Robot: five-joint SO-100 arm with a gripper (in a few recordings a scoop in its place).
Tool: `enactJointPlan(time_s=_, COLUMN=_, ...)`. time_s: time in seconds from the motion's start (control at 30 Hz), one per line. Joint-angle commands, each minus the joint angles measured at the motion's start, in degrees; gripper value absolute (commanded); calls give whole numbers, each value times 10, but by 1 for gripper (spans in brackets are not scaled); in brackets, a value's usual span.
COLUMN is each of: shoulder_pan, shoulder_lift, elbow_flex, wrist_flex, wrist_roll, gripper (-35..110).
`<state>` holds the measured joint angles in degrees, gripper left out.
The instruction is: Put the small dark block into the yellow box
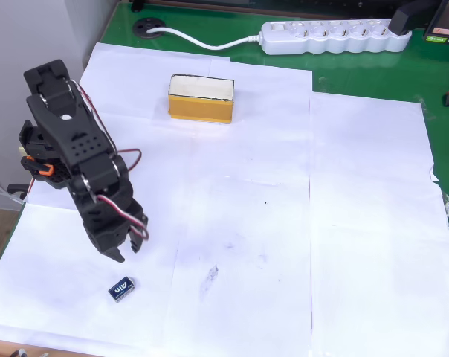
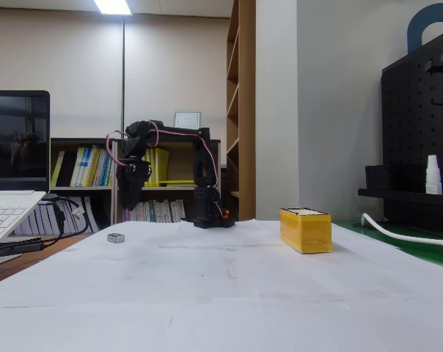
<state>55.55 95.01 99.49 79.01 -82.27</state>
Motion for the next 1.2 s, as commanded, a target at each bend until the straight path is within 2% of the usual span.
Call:
enactJointPlan(time_s=0.0, shoulder_pan=17, shoulder_lift=12, elbow_flex=50, wrist_flex=-27, wrist_roll=91, gripper=6)
enactJointPlan(time_s=0.2, shoulder_pan=43, shoulder_lift=48, elbow_flex=65, wrist_flex=-29, wrist_roll=172, gripper=8)
enactJointPlan(time_s=0.37, shoulder_pan=77, shoulder_lift=76, elbow_flex=82, wrist_flex=-25, wrist_roll=241, gripper=19)
enactJointPlan(time_s=0.6, shoulder_pan=93, shoulder_lift=134, elbow_flex=133, wrist_flex=-5, wrist_roll=337, gripper=19)
enactJointPlan(time_s=0.9, shoulder_pan=111, shoulder_lift=206, elbow_flex=180, wrist_flex=58, wrist_roll=364, gripper=18)
enactJointPlan(time_s=1.17, shoulder_pan=110, shoulder_lift=209, elbow_flex=192, wrist_flex=33, wrist_roll=400, gripper=17)
